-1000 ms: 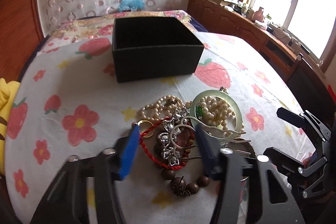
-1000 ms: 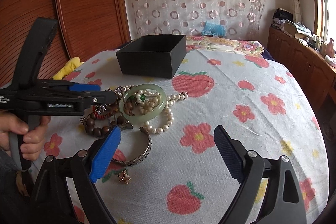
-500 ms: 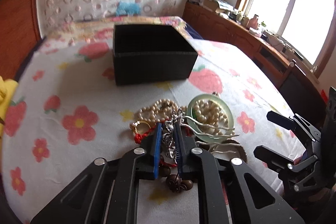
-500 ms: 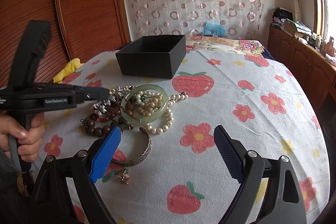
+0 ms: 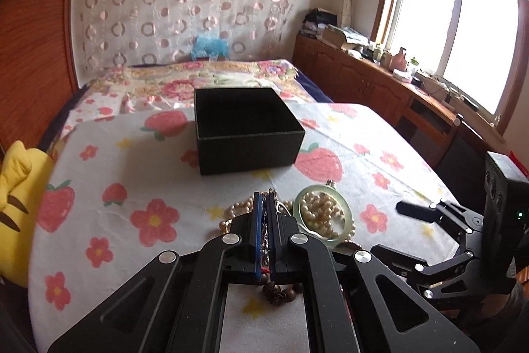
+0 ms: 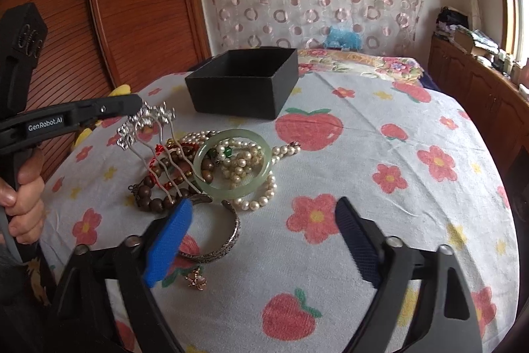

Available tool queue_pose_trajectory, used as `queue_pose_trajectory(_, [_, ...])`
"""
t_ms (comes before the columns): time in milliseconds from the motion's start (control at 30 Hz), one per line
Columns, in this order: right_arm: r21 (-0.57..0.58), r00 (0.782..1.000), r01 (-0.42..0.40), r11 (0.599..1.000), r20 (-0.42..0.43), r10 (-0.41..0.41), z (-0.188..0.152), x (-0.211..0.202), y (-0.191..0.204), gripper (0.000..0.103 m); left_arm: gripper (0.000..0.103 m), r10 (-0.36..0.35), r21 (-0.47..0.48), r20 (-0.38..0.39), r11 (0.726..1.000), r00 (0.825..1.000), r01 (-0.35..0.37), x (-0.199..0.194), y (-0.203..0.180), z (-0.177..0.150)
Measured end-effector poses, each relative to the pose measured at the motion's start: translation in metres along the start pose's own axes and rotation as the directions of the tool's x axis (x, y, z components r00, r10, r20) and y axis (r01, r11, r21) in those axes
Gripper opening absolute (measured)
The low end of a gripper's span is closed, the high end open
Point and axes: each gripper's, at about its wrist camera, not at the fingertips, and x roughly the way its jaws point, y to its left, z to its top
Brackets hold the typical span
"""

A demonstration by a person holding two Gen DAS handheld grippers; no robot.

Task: Organize jewelry
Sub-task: 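Lift the hair comb and carry it over the black box with the left tool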

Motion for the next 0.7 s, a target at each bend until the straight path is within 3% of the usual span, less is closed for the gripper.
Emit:
queue_pose_trajectory(233, [-0.049, 0.997, -0.043, 0.998, -0.072, 0.039, 0.001, 0.012, 0.012, 0.047, 0.002, 0.021, 0.004, 0.037, 1.000, 0.999, -0.022, -0.008, 0.002, 0.001])
queue_pose_trajectory(433, [-0.095, 0.990, -0.046, 0.994, -0.136, 0.032, -0.001, 0.023, 0.019, 0.029, 0.002, 0.033, -0.003, 0.064, 0.999, 0.997, -0.033, -0.015, 0.005, 0.003])
queue_pose_trajectory(567, [-0.115, 0.988, -0.030, 0.993, -0.154, 0.012, -0.003, 0.026, 0.020, 0.024, 0.002, 0.052, 0.001, 0.082, 0.999, 0.995, -0.052, -0.017, 0.006, 0.005])
queue_pose_trajectory(633, [-0.116, 0.987, -0.036, 0.993, -0.160, 0.017, -0.003, 0.027, 0.019, 0.008, 0.002, 0.052, 0.000, 0.082, 0.999, 0.995, -0.052, -0.017, 0.006, 0.006])
queue_pose_trajectory(700, [-0.131, 0.987, -0.030, 0.991, -0.158, 0.009, -0.003, 0.027, 0.020, 0.006, 0.002, 0.055, 0.001, 0.084, 0.998, 0.995, -0.055, -0.017, 0.007, 0.006])
